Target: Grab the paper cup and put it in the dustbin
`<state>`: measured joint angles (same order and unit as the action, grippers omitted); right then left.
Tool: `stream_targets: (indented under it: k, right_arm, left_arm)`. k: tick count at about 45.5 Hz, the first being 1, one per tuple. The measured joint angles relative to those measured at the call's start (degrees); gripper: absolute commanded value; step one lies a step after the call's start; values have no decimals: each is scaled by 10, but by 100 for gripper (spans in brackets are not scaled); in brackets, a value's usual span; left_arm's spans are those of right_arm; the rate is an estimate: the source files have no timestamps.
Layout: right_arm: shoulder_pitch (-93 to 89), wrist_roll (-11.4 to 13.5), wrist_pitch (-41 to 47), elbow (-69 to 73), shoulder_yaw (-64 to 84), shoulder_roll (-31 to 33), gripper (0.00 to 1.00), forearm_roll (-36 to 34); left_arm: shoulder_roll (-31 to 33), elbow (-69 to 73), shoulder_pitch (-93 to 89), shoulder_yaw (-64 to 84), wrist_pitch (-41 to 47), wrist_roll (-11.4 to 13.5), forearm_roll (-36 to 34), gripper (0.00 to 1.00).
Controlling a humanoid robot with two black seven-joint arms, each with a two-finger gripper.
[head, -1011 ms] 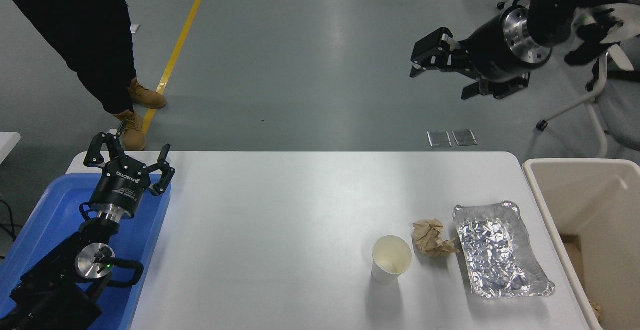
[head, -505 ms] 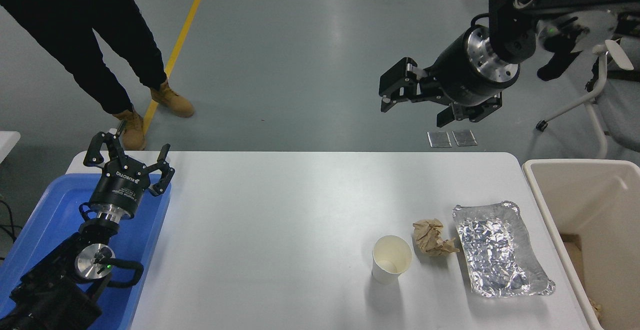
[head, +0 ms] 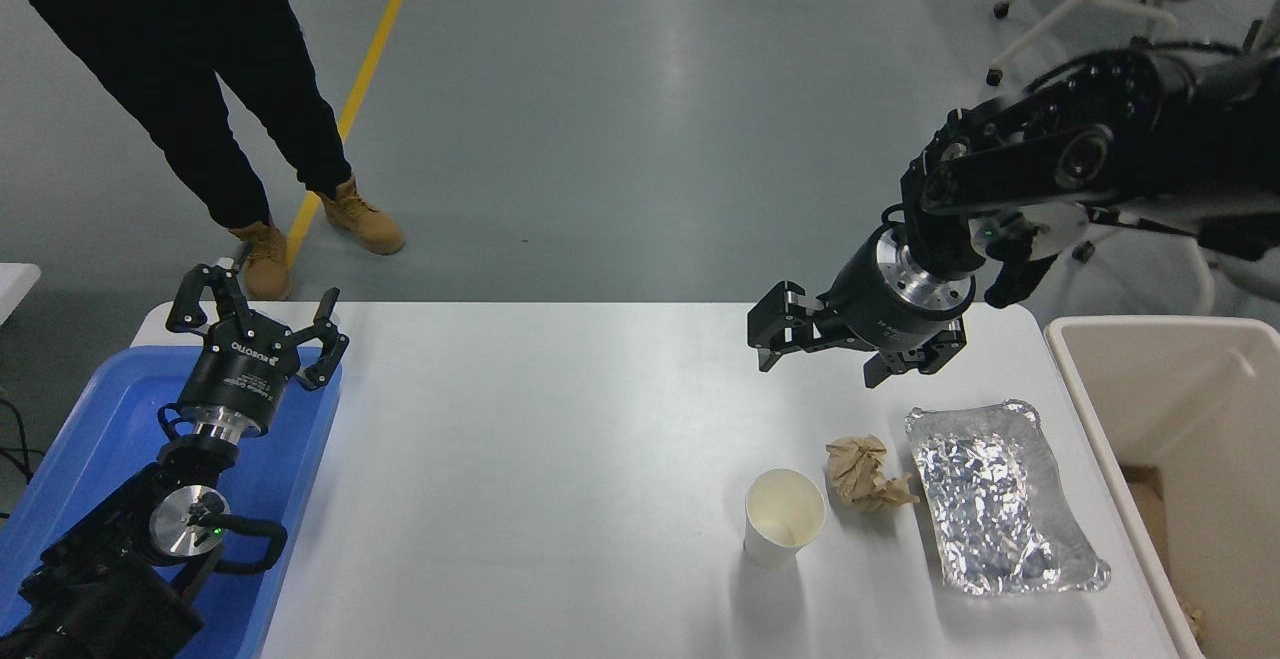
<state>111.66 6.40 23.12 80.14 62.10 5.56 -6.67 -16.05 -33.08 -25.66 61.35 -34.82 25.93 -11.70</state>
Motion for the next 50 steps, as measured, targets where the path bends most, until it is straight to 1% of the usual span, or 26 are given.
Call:
stream_targets:
  k: [8,29,34,35,36,40,41,42,45,46,48,49,50]
  right_arm:
    - [-65,0,-35,-6,-3,-8,100,28]
    - [-186,-1,-91,-58,-11,-15,100,45]
    - [-203,-1,-98,-66,-16,-15,97,46]
    - [-207,-1,-101,-68,-17,-15,95,46]
    - [-210,-1,-102,-69,-18,-15,90,46]
    - [-221,-1,-112,-72,-23,-16,69,47]
    - [-223,-1,-116,-73,-23,-17,63,47]
    - [-228,-1,-124,-73,-25,-18,52,49]
    - [-233,-1,-133,-74,-27,-19,25,54]
    - [-234,-2,-136,-74,-27,-20,17,57]
    - [-237,-2,-142,-74,-28,-21,6,63]
    - [-238,-2,-145,-74,-29,-21,2,68]
    - [-239,-3,-147,-74,-30,-21,0,71]
  left_arm:
    - [0,0,0,0,0,0,0,98]
    - [0,0,0,0,0,0,0,98]
    - [0,0,0,0,0,0,0,98]
    - [0,0,0,0,0,0,0,98]
    - [0,0,0,0,0,0,0,98]
    - [0,0,0,0,0,0,0,98]
    - [0,0,0,0,0,0,0,98]
    - [0,0,0,0,0,0,0,98]
    - [0,0,0,0,0,0,0,98]
    - [0,0,0,0,0,0,0,98]
    - [0,0,0,0,0,0,0,98]
    - [0,0,0,0,0,0,0,98]
    - [0,0,0,0,0,0,0,98]
